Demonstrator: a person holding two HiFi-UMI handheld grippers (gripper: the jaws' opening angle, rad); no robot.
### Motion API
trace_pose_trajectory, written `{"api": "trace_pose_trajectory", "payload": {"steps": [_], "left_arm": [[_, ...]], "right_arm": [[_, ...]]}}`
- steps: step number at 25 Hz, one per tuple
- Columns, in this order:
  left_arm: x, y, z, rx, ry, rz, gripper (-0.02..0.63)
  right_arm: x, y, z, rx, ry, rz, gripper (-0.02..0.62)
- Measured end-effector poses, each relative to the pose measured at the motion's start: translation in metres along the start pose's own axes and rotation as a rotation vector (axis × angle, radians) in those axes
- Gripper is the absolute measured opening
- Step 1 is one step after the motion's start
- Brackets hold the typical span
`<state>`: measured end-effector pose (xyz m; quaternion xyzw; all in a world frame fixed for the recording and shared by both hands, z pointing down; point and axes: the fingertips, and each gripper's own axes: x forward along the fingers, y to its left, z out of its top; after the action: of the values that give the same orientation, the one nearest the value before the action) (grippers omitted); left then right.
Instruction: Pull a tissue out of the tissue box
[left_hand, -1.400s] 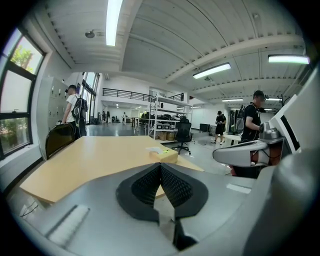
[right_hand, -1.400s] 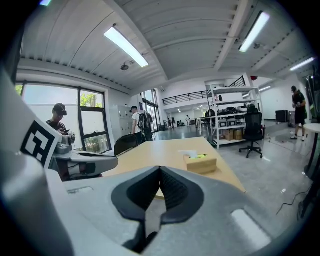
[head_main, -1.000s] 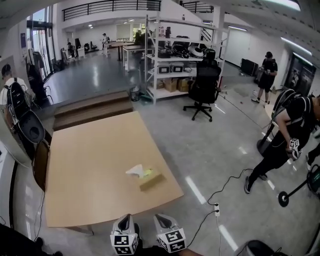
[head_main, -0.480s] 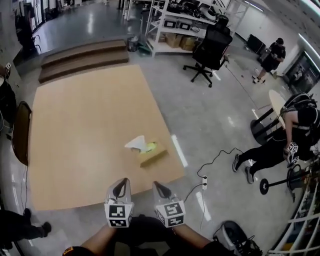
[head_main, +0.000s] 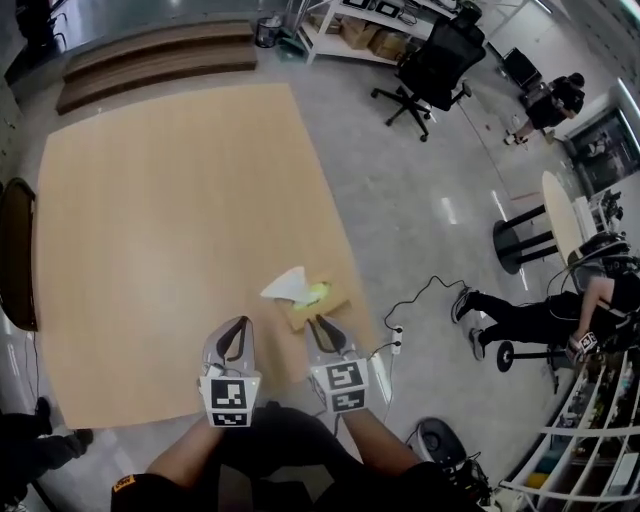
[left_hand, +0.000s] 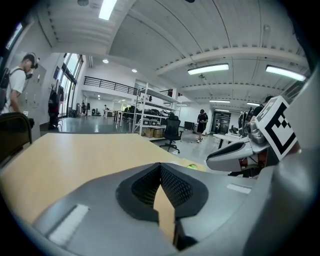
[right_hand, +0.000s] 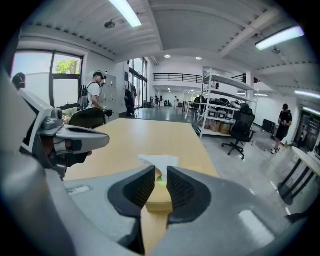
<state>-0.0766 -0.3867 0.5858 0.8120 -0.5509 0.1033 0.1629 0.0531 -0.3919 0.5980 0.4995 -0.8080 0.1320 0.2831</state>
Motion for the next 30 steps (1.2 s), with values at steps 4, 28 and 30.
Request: {"api": "trace_pose_trajectory", "payload": {"steps": [4, 28, 30], "left_arm": [[0.013, 0.012, 0.0, 0.005, 0.004, -0.001, 0.018], [0.063, 0.033, -0.03, -0.039, 0.088, -0.056, 0.018], [0.062, 0.031, -0.03, -0.046, 0.085, -0.054, 0.018]], "right_arm": [[0.02, -0.006, -0.013, -0.013, 0.075, -0.009, 0.074], [0.081, -0.021, -0.037, -0.031, 0.264, -0.042, 0.003], [0.078, -0.025, -0.033, -0.001, 0.233, -0.049, 0.003]]}}
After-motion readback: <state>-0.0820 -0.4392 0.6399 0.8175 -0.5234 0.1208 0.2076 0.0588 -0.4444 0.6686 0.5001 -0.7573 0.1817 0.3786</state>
